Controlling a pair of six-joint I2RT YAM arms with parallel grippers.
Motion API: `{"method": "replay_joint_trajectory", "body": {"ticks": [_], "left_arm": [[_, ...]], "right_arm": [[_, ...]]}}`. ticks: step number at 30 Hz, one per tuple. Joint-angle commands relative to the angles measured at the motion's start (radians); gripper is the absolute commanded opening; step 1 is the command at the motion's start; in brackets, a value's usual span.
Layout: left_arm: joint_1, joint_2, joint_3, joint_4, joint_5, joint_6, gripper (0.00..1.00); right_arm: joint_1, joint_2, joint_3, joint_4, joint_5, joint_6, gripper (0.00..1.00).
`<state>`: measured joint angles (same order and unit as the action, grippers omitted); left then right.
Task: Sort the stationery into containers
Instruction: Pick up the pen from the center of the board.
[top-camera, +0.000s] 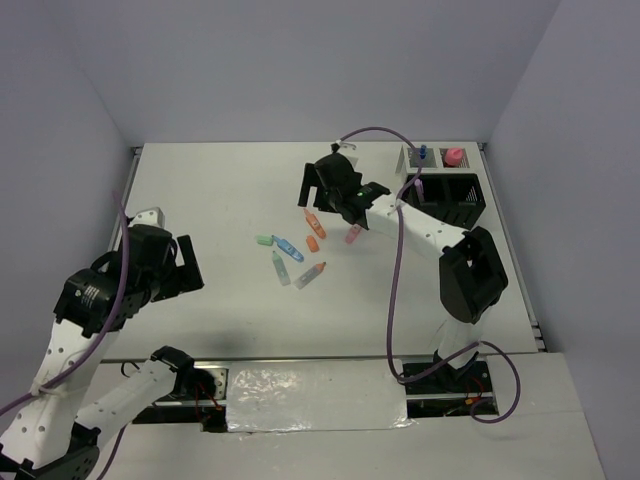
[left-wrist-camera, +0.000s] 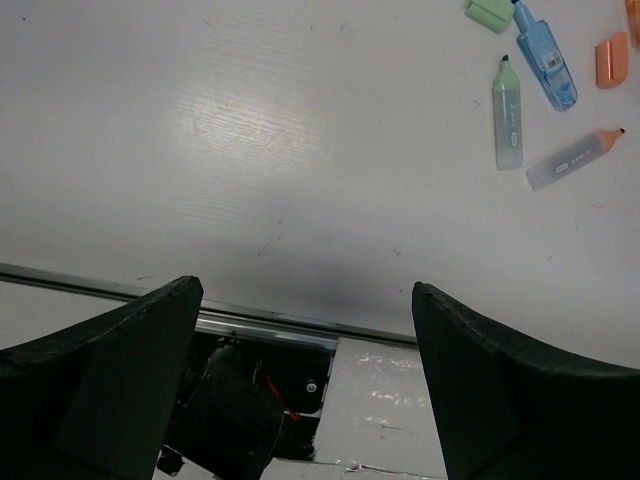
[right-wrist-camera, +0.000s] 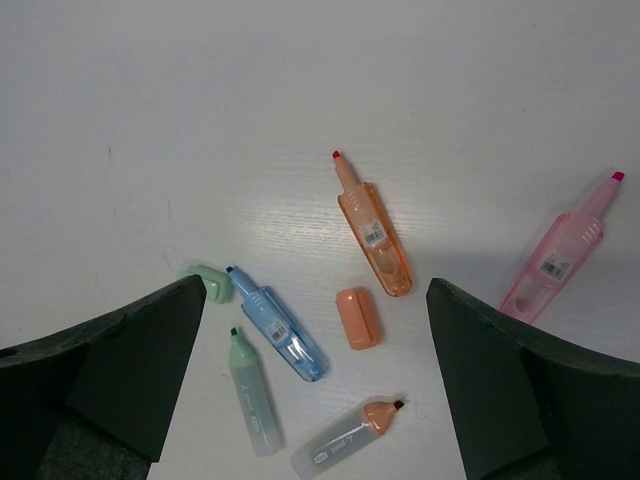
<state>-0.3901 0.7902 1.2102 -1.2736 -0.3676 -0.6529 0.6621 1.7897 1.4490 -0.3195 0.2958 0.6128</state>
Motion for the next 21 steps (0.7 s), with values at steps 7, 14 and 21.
{"method": "replay_joint_trajectory", "body": {"ticks": [7,14,21], "left_arm": [[0.003,-0.019,-0.032,0.094,0.01,0.042,0.99],[0.003,0.012,-0.035,0.14,0.016,0.067,0.99],[0.003,0.041,-0.035,0.181,-0.013,0.078,0.99]], "right_arm": [[0.014,0.014,0.062,0.003,0.035,-0.011,1.0],[0.014,0.019,0.079,-0.009,0.031,-0.031,1.0],[0.013,0.053,0.152,-0.033,0.026,-0.062,1.0]]}}
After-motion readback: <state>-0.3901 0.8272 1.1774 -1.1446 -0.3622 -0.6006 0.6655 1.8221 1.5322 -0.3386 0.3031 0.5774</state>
